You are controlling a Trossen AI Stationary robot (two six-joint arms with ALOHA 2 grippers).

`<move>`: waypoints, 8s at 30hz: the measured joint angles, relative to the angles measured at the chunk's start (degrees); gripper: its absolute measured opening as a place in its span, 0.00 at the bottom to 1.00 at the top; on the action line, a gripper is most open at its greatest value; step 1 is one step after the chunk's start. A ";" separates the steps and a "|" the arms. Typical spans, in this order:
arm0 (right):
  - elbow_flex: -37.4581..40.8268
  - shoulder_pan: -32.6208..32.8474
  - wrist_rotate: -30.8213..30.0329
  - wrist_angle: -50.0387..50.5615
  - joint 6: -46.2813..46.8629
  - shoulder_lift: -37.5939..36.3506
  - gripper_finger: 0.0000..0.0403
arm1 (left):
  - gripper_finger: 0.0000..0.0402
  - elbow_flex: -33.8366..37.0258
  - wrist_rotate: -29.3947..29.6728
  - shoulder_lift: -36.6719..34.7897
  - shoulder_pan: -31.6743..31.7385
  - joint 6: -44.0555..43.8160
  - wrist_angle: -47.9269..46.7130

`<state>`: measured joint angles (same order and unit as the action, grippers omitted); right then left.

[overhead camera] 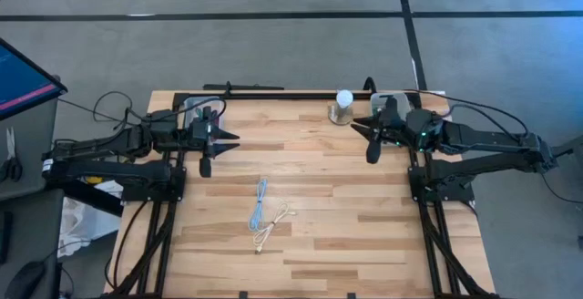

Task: Pick & Place USB Port
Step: Put the blue charger cable into the gray bin

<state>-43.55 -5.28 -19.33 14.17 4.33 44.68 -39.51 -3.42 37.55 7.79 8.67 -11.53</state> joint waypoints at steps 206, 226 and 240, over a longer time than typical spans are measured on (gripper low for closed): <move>29.02 3.02 10.44 -22.21 -8.20 -26.46 0.01 | 0.02 -19.26 -5.05 44.97 0.11 -1.07 36.76; 29.82 2.91 10.32 -54.89 -10.35 0.99 0.37 | 0.02 -19.23 -7.41 47.74 0.10 -1.60 40.84; 19.75 2.86 10.34 -60.29 -10.37 20.44 0.31 | 0.02 -19.23 -7.43 47.68 0.11 -1.62 42.05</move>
<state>-23.80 -2.42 -8.99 -46.12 -6.04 65.12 -58.74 -10.85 85.23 7.90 7.05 30.52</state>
